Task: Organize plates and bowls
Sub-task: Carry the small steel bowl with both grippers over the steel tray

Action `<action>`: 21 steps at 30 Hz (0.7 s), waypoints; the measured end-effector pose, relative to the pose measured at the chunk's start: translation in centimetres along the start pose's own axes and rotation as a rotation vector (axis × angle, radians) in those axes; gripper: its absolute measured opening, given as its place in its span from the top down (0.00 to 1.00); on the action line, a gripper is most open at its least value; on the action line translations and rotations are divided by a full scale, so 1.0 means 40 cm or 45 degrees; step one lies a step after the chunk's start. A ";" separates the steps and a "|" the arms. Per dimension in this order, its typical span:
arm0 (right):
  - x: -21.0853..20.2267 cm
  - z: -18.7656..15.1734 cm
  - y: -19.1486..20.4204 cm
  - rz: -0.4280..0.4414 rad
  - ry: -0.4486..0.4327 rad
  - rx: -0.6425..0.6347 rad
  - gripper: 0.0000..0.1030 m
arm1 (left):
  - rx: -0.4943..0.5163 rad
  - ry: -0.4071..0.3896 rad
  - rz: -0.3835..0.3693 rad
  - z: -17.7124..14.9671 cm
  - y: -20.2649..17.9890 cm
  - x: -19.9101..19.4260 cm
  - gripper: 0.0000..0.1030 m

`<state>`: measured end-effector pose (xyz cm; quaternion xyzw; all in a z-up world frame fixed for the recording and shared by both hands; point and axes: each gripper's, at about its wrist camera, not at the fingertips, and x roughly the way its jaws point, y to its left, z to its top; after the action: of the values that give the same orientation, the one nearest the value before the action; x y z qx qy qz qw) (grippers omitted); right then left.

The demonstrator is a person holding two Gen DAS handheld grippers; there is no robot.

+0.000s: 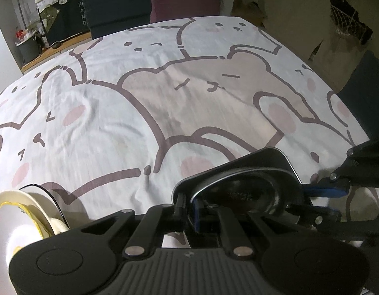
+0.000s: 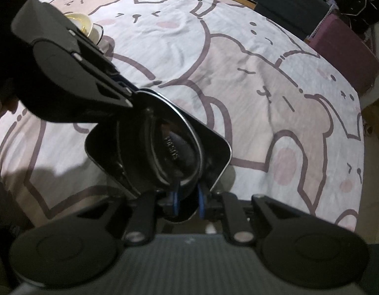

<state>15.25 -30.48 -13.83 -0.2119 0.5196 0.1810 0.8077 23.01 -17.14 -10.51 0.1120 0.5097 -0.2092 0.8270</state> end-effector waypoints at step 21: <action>-0.011 0.005 -0.049 0.108 -0.032 0.140 0.78 | 0.053 0.020 -0.002 0.009 -0.004 0.031 0.90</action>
<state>16.25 -32.06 -13.04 -0.1425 0.5272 0.1889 0.8161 23.71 -17.70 -11.45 0.1303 0.5116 -0.2196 0.8204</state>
